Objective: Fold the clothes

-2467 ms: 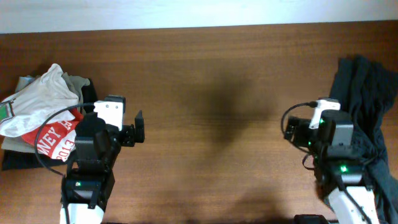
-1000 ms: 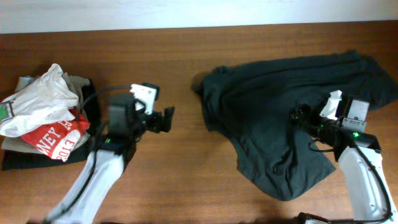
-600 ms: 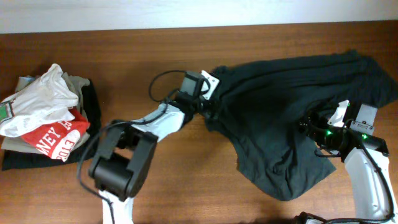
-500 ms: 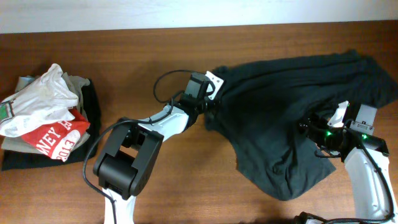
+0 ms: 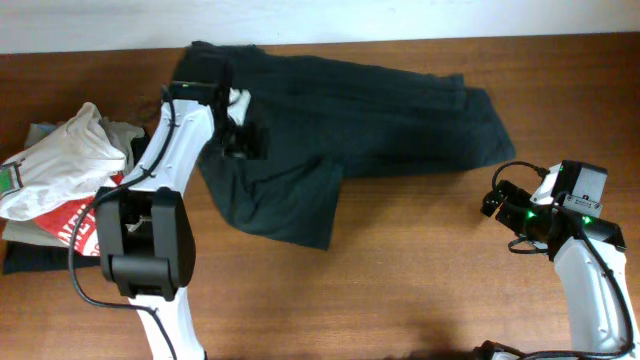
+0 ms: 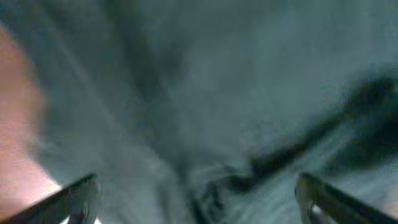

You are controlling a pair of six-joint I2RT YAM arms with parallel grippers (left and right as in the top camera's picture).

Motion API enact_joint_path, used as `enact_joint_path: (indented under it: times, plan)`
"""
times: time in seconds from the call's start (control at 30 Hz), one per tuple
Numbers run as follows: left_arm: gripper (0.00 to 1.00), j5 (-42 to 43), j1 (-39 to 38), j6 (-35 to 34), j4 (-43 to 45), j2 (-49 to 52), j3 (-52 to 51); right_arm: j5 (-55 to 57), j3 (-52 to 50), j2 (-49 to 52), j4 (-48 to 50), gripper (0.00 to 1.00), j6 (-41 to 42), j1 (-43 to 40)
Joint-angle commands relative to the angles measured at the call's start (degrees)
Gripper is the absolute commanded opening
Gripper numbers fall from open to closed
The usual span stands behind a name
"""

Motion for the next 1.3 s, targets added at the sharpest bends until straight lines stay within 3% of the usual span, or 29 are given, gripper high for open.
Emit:
enact_joint_path:
  times: [0.0,0.1,0.27,0.33,0.43,0.5,0.53,0.57,0.67,0.73,0.83,0.93,1.17,1.2,1.23,1.27]
  plan:
    - [0.99,5.9,-4.2,-3.8,-11.2,-0.3,0.3,1.3,0.5,-0.4,0.0,0.99,-0.1,-0.3]
    - [0.99,5.9,-6.3,-13.0,-14.9,-0.3,-2.4,1.3,0.5,-0.4,0.0,0.99,-0.1,-0.3]
    - [0.99,5.6,-6.5,-27.2,-11.1,-0.3,-12.4,1.3,0.5,-0.4,0.0,0.99,-0.1,-0.3]
    - [0.99,-1.9,-6.5,-32.3,-9.2,-0.3,-14.6,1.3,0.5,-0.4,0.0,0.99,-0.1,-0.2]
    - [0.96,-5.6,-6.5,-32.3,-3.5,-0.3,-18.7,1.3,0.5,-0.4,0.0,0.99,-0.1,-0.3]
    - [0.69,-5.9,-5.9,-32.2,-3.1,-0.3,-19.3,1.3,0.5,-0.4,0.0,0.99,-0.1,-0.3]
    - [0.39,-6.9,-5.3,-32.1,-3.1,-0.3,-19.3,1.3,0.5,-0.4,0.0,0.99,-0.1,-0.3]
    - [0.0,-8.0,-4.4,-31.9,-3.3,-0.3,-19.3,1.3,0.5,-0.4,0.0,0.99,-0.1,-0.2]
    - [0.0,-8.1,2.5,-25.3,-5.1,-0.3,-19.2,1.4,0.5,-0.4,0.6,0.99,-0.1,-0.3]
    - [0.0,-8.0,8.0,-24.5,-6.8,-0.5,-19.2,1.2,0.5,0.3,1.1,1.0,-0.1,-0.1]
    - [0.0,-3.6,13.3,-21.6,-6.8,-0.5,-19.2,-3.1,0.5,6.1,2.4,0.94,-0.1,3.0]
    - [0.0,-3.4,11.9,-20.9,-5.7,-0.5,-19.2,-10.4,0.5,14.2,10.5,0.92,-0.1,9.5]
    - [0.0,-3.4,9.7,-20.9,-4.6,-0.5,-19.2,-4.4,0.5,27.9,26.4,0.82,7.1,13.5]
    - [0.0,-3.4,9.7,-20.9,-4.6,-0.5,-19.2,-4.2,0.5,29.4,28.7,0.72,8.3,13.5]
    - [0.0,-3.4,9.8,-20.9,-4.6,-0.5,-19.2,-4.0,0.5,30.4,29.7,0.54,9.8,13.5]
    - [0.0,-3.4,9.8,-20.9,-4.7,-0.5,-19.2,-4.0,0.5,30.7,29.4,0.24,10.0,13.4]
